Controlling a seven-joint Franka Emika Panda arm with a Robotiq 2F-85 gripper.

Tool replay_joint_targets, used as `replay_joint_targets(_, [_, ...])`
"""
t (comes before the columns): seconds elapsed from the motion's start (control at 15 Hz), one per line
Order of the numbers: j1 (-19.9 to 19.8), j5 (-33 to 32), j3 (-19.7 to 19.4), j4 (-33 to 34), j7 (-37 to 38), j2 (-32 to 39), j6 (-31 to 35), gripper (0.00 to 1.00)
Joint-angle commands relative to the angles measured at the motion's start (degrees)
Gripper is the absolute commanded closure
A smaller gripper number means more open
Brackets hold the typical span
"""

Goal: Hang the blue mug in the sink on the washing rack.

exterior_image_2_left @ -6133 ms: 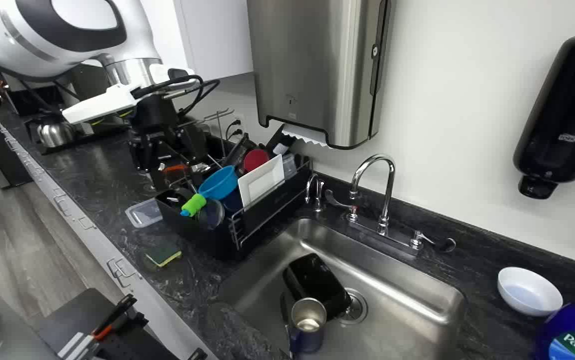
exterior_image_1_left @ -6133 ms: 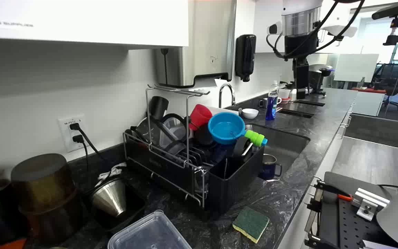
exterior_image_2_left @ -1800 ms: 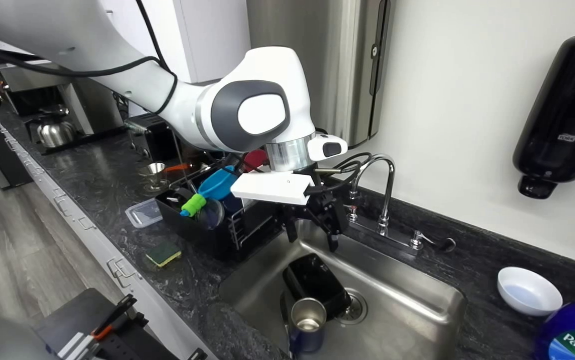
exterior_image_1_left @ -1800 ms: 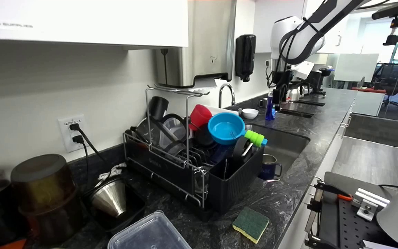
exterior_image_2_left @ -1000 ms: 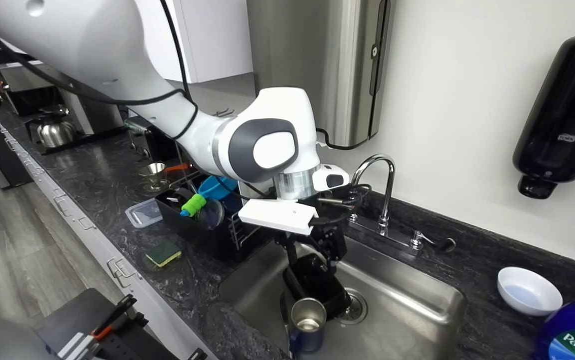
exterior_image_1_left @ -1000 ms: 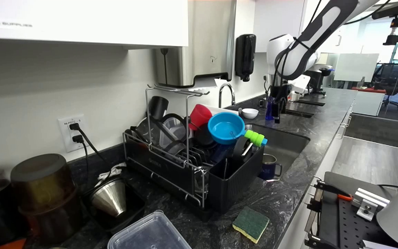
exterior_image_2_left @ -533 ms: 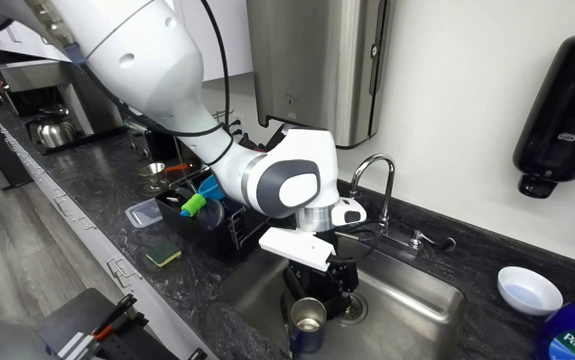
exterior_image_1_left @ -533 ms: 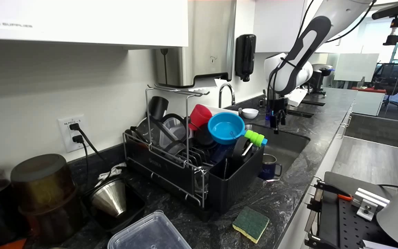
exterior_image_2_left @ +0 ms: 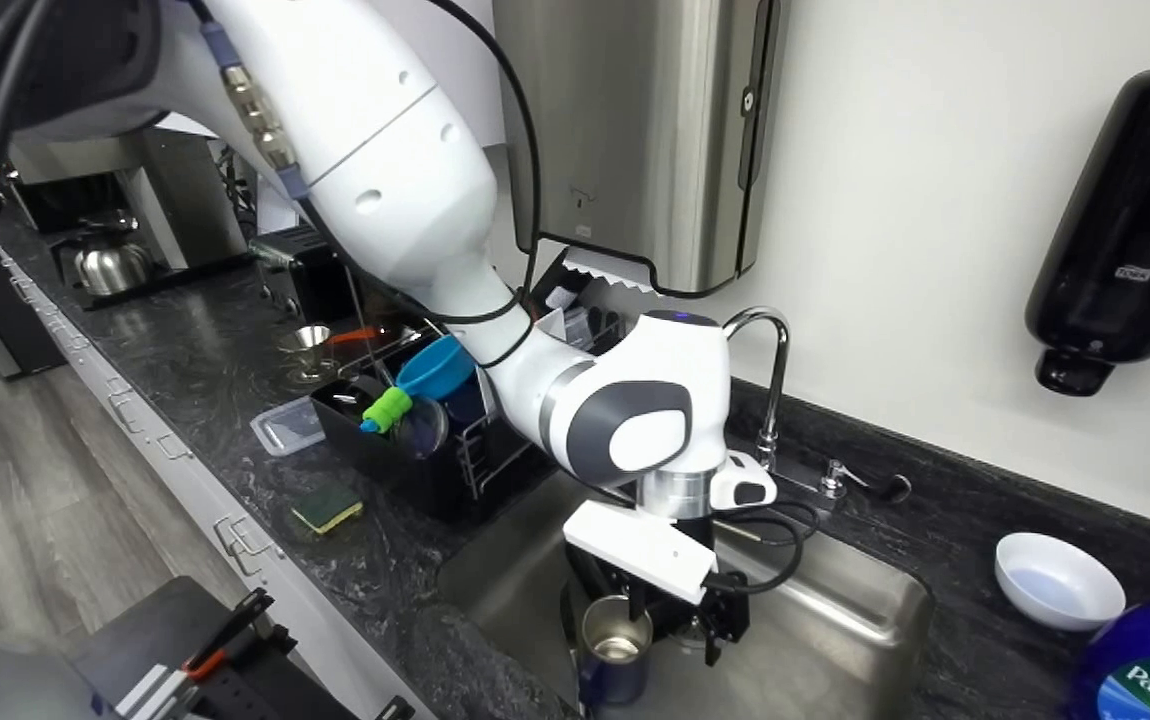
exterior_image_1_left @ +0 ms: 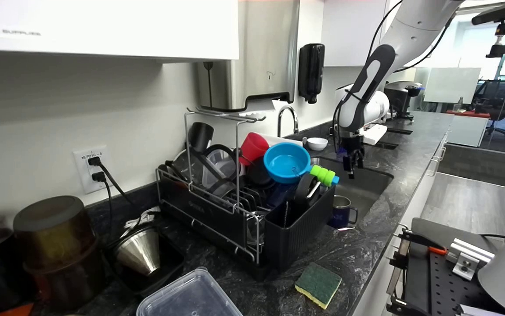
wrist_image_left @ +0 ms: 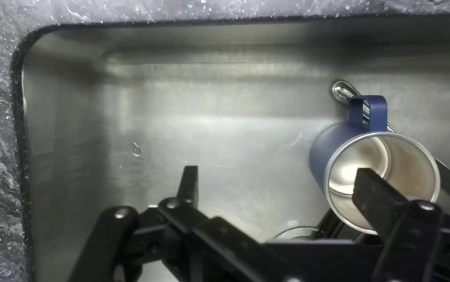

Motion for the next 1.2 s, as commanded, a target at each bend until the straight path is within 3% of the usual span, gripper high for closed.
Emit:
replay_joint_targets(0.0, [-2.4, 2.2, 2.5, 4.1, -2.7, 4.1, -2.0, 0.00])
replay_joint_targets(0.47, [-3.2, 4.3, 5.0, 9.0, -2.2, 9.7, -4.2, 0.00])
replay_joint_targets(1.13, [-4.2, 5.5, 6.6, 14.0, -4.2, 13.7, -13.8, 0.00])
